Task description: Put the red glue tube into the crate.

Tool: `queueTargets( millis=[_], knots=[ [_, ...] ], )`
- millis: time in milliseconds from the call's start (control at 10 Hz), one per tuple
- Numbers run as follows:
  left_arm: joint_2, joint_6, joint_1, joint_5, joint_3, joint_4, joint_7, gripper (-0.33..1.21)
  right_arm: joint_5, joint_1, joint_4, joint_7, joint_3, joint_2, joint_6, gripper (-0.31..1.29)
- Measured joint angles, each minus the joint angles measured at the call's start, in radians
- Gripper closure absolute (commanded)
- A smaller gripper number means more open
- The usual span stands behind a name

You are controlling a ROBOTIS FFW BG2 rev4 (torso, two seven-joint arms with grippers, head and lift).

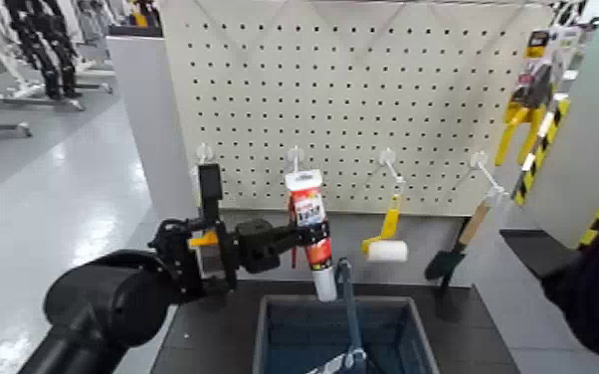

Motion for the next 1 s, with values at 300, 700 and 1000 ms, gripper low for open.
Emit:
queueTargets(
  millis=[300,700,1000],
  knots=[
    [-0.034,0.023,0.030,-0.078,0.022,0.045,-0.060,1.20,0.000,0.000,0.000,0.002,0.000,0.000,0.000,0.09],
    [-0.039,0.036,0.055,-0.113,0.015,0.087,-0.083,1.20,0.000,0.001,0.000,0.002,0.000,0.000,-0.001,0.09],
    [-0.040,0.040,0.065,-0.131,0.007,0.116,-0.095,1.20,0.000,0.001,0.000,0.002,-0.001,0.000,-0.002,0.09]
  ],
)
